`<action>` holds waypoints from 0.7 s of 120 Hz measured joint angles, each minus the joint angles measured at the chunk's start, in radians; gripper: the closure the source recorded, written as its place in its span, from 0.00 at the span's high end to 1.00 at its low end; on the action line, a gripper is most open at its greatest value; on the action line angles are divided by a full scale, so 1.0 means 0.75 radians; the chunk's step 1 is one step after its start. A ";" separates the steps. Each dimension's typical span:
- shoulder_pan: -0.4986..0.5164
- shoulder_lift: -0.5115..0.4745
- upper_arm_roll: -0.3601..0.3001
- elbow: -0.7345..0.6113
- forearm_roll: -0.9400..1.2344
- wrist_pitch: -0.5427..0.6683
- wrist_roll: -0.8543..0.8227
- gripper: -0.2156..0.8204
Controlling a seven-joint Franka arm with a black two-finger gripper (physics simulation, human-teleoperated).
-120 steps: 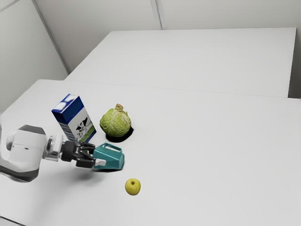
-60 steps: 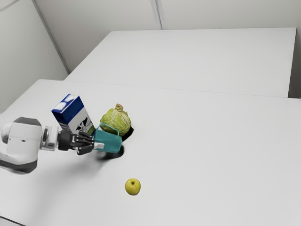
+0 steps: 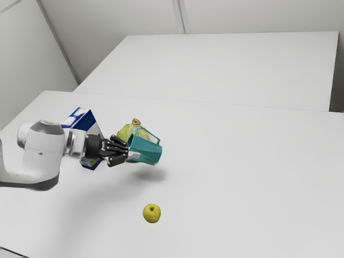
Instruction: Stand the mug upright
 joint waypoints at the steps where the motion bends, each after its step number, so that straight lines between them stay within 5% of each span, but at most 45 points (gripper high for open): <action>1: -0.008 0.000 -0.002 0.008 0.012 0.006 -0.012 0.03; 44: -0.170 0.061 -0.016 0.332 1.378 0.086 -0.959 0.03; 84: -0.272 0.117 -0.045 0.343 1.654 0.116 -1.687 0.03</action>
